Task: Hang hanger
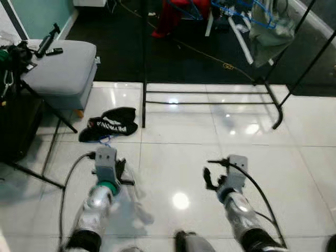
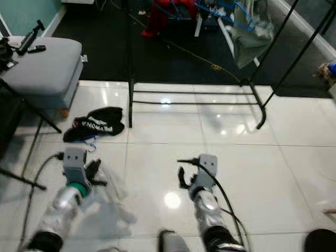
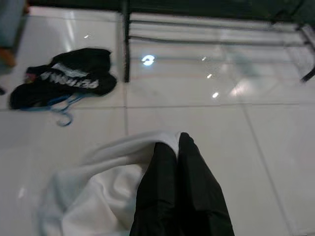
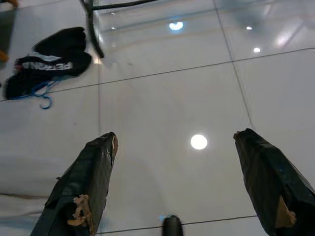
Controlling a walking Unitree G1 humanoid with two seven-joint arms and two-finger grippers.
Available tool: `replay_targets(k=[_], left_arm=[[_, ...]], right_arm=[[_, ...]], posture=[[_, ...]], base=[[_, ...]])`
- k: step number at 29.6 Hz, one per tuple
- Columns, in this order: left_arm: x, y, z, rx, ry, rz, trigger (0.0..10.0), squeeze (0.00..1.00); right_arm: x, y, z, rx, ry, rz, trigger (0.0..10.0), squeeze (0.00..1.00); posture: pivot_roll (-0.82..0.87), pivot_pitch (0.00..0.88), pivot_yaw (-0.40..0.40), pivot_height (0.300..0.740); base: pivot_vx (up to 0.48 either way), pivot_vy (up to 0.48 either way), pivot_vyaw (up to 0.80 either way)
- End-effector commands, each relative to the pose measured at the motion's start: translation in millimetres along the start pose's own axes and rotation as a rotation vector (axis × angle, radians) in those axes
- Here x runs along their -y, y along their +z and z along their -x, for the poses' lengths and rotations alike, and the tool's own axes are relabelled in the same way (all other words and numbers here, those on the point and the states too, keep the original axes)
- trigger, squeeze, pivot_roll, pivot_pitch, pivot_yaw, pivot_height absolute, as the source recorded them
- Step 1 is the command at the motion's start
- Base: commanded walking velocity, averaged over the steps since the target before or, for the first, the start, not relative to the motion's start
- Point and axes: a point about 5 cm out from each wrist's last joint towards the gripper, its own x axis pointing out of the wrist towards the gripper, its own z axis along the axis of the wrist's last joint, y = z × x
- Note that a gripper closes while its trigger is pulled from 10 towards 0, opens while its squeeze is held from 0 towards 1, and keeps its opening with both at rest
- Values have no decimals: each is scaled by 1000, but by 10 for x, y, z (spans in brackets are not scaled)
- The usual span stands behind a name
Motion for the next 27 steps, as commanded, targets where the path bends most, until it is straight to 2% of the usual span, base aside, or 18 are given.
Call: replay_targets(k=[1, 22, 27], left_arm=[[-33, -22, 27, -4, 8, -6, 10000, 0], [-44, -15, 38, -2, 12, -4, 10000, 0], [-58, -17, 33, -8, 32, -12, 10000, 0]], right_arm=[[-3, -48, 16, -18, -6, -11, 10000, 0], [28, -53, 28, -15, -16, -10, 10000, 0], [25, -52, 27, -15, -16, -10, 10000, 0]], posture=[[10, 88, 13, 740], [5, 102, 13, 740], [5, 104, 13, 740]], base=[[307, 0, 0], [306, 0, 0], [0, 0, 0]])
